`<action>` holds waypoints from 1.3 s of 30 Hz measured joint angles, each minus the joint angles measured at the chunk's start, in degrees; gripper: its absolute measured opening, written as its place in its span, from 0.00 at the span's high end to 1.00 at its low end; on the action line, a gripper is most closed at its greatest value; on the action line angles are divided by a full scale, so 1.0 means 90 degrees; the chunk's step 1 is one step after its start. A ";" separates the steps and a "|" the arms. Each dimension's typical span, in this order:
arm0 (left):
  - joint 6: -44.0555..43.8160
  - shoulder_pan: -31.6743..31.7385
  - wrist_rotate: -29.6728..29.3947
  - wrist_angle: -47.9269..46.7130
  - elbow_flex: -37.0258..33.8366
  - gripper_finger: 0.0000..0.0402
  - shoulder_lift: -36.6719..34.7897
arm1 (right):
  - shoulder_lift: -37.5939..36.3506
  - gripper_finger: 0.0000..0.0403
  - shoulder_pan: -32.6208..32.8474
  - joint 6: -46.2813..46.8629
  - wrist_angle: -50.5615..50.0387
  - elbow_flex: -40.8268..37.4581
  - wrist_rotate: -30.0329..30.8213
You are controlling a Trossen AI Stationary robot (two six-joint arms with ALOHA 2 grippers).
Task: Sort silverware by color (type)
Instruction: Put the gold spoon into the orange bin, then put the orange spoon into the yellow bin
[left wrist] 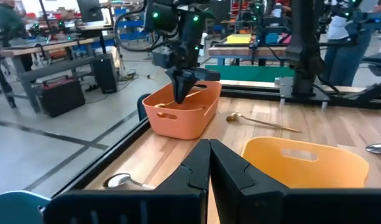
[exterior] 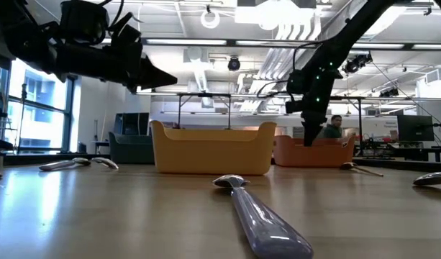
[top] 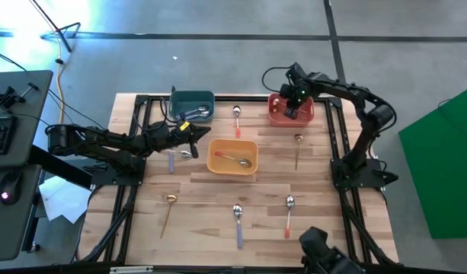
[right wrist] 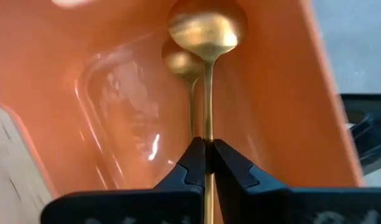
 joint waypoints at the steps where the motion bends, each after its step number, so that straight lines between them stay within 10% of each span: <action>1: 0.0119 -0.0025 -0.0001 0.0013 0.0000 1.00 0.0000 | 0.0048 0.99 -0.0002 -0.0031 -0.0020 0.0000 0.0012; 26: -0.0197 -0.0136 0.0186 -0.0889 0.0289 1.00 0.0000 | 0.0176 0.77 0.0017 0.0481 0.0186 0.0000 0.0044; 34: 0.0606 0.0119 0.0760 -0.2119 0.0673 1.00 -0.0049 | -0.0855 0.98 0.0563 0.0632 0.0293 0.0000 -0.0211; 39: 0.0947 0.0061 0.0773 -0.3680 0.1251 1.00 -0.0046 | -0.1616 0.99 0.1244 0.0983 0.2475 -0.1022 -0.0927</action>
